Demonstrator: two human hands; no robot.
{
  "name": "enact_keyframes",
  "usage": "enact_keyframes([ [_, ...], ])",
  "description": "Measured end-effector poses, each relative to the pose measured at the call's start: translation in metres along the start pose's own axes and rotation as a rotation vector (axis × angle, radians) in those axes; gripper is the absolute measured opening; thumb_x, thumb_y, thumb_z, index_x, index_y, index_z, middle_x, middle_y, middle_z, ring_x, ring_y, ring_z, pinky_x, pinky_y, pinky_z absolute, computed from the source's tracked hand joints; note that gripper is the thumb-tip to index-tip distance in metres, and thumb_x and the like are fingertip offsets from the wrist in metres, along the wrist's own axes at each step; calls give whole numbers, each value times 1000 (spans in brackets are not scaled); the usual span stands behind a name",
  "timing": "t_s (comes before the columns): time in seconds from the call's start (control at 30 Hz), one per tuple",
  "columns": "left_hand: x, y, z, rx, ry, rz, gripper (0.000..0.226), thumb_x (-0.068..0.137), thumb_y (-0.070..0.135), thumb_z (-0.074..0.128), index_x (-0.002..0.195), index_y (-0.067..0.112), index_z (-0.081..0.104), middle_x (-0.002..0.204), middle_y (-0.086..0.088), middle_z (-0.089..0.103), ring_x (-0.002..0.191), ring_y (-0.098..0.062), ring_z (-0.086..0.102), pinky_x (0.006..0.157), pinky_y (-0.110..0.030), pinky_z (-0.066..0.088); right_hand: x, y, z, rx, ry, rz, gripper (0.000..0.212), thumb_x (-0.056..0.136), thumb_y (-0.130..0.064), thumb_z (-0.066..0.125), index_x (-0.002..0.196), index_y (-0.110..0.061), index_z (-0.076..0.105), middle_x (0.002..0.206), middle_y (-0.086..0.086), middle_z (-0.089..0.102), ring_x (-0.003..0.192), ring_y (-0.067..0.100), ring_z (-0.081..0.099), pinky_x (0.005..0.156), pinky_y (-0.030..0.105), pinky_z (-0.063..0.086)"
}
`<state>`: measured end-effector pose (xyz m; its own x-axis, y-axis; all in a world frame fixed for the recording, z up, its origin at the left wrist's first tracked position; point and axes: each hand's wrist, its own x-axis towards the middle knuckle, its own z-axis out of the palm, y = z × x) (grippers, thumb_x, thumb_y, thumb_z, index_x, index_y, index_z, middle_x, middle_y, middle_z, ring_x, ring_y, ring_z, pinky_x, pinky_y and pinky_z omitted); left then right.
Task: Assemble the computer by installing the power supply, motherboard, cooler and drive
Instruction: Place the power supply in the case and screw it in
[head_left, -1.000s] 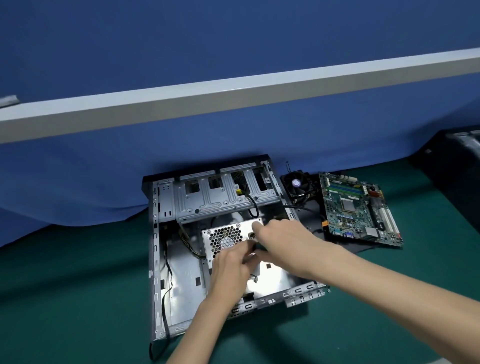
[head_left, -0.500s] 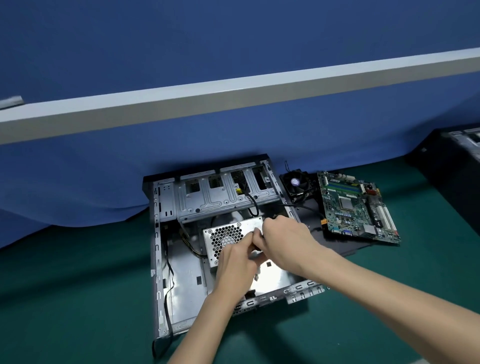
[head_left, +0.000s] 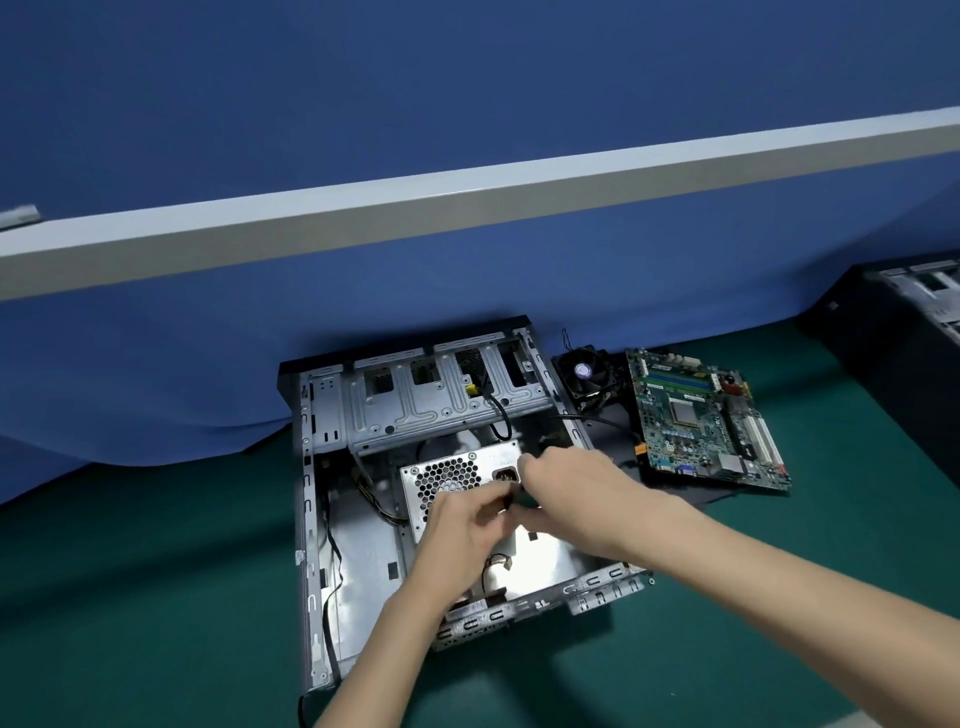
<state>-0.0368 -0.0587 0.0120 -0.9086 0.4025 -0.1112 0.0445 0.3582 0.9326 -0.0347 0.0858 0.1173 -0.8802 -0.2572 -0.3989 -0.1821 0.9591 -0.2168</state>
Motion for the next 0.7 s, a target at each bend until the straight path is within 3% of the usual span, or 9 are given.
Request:
enact_keyframes([
  [0.07, -2, 3, 1, -46, 35, 7, 29, 82, 10, 70, 98, 34, 72, 73, 5, 72, 64, -10, 68, 63, -18, 52, 3, 0, 3, 138, 5, 39, 37, 96, -32, 51, 70, -9, 39, 72, 8, 57, 60, 28, 57, 49, 29, 36],
  [0.13, -3, 5, 7, -58, 67, -23, 30, 81, 9, 71, 90, 38, 70, 70, 2, 72, 65, -17, 69, 65, -26, 55, 5, 0, 5, 219, 72, 143, 37, 95, -33, 46, 65, -13, 38, 58, 3, 53, 51, 24, 57, 43, 27, 32],
  [0.23, 1, 4, 7, -28, 26, -53, 30, 84, 0, 65, 92, 28, 73, 71, -3, 72, 70, -18, 70, 71, -37, 57, 3, 0, 0, 129, 54, 151, 38, 95, -41, 44, 68, -14, 41, 62, -1, 55, 55, 17, 54, 47, 27, 28],
  [0.33, 2, 4, -4, 0, 28, 7, 33, 80, 2, 67, 88, 34, 71, 71, 9, 70, 64, -3, 63, 64, -20, 52, 1, -2, -5, 6, 33, -18, 29, 93, -37, 55, 84, -10, 48, 80, 3, 57, 74, 27, 59, 57, 32, 34],
  [0.4, -2, 6, -2, -31, 74, -4, 39, 76, -3, 69, 82, 36, 70, 68, 12, 69, 61, 0, 61, 58, -15, 48, 0, -5, -1, 140, -9, -18, 31, 92, -31, 57, 73, -8, 49, 64, 0, 56, 60, 26, 62, 51, 32, 43],
  [0.5, -4, 2, 3, -52, 102, 2, 55, 73, -19, 57, 70, 34, 68, 61, 6, 67, 57, -4, 61, 52, -17, 49, 3, -13, 8, 291, 86, 98, 40, 89, -33, 54, 56, -14, 41, 43, -4, 46, 45, 20, 51, 46, 28, 35],
  [0.57, 0, 2, 1, -82, 60, -3, 52, 74, -23, 51, 71, 26, 71, 68, -3, 70, 67, -18, 67, 64, -30, 57, 5, -13, 5, 217, 118, 139, 44, 91, -41, 52, 57, -15, 40, 51, -3, 47, 50, 17, 46, 49, 28, 30],
  [0.63, 3, 5, -3, -24, 26, -5, 46, 79, -11, 59, 72, 33, 69, 67, 5, 70, 64, -6, 64, 65, -20, 53, 5, -9, -2, 38, 127, 59, 41, 92, -45, 52, 69, -12, 44, 68, 1, 55, 61, 20, 53, 52, 30, 30],
  [0.7, 3, 5, -4, 19, 28, -3, 43, 80, 1, 67, 73, 44, 66, 64, 12, 68, 56, 3, 56, 55, -13, 46, 4, -8, -4, -111, 109, -70, 29, 95, -39, 51, 86, -12, 49, 84, 7, 60, 80, 30, 59, 60, 33, 30],
])
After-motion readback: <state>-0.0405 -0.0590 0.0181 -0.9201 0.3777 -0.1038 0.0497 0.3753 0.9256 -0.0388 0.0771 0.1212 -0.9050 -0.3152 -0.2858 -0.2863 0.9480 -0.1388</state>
